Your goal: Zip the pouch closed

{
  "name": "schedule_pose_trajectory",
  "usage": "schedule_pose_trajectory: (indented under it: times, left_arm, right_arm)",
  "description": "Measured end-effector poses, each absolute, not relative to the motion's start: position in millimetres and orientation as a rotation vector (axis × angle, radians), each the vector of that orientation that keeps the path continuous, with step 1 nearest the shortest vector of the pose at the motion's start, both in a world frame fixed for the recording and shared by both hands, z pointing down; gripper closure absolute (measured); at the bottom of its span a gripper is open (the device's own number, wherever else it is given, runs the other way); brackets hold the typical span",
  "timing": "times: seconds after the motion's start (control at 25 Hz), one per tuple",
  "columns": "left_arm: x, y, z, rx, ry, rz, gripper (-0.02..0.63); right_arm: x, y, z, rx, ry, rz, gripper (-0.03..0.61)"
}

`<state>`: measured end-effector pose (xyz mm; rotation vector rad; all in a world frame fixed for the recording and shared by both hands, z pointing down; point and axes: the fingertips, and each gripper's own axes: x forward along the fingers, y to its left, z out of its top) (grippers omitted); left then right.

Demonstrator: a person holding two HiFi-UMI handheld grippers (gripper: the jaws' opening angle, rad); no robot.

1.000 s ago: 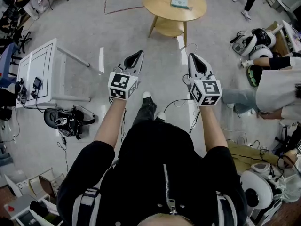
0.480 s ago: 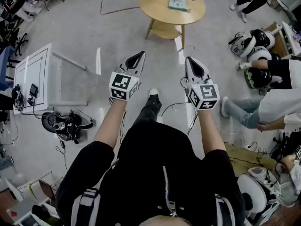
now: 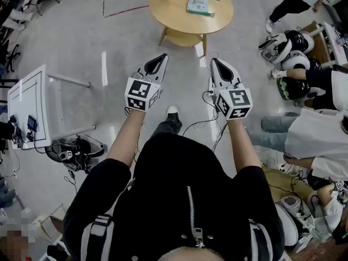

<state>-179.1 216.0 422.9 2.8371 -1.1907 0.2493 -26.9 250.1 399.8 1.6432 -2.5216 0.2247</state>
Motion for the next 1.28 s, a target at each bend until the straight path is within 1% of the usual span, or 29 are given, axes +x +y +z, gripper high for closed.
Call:
schedule_pose_trajectory:
  times: [0.28,0.8,1.28]
  left_arm:
    - [-182.9,146.5,427.2,2.845,-1.140,0.259,0.606]
    - [-171.3,71.5,439.0,2.846,-1.084,0.270,0.606]
    - [-123.0,-39.0,440.7,2.822,-1.155,0.295,0.606]
  right_arm:
    - [-35.7,179.5,397.4,1.667,-2.502,0.231,0.574]
    - [-22.3,108.9,407.8,1.699,-2.459,0.249,0.574]
    - [33.3,-16.8,407.6,1.665,-2.514,0.242,0.574]
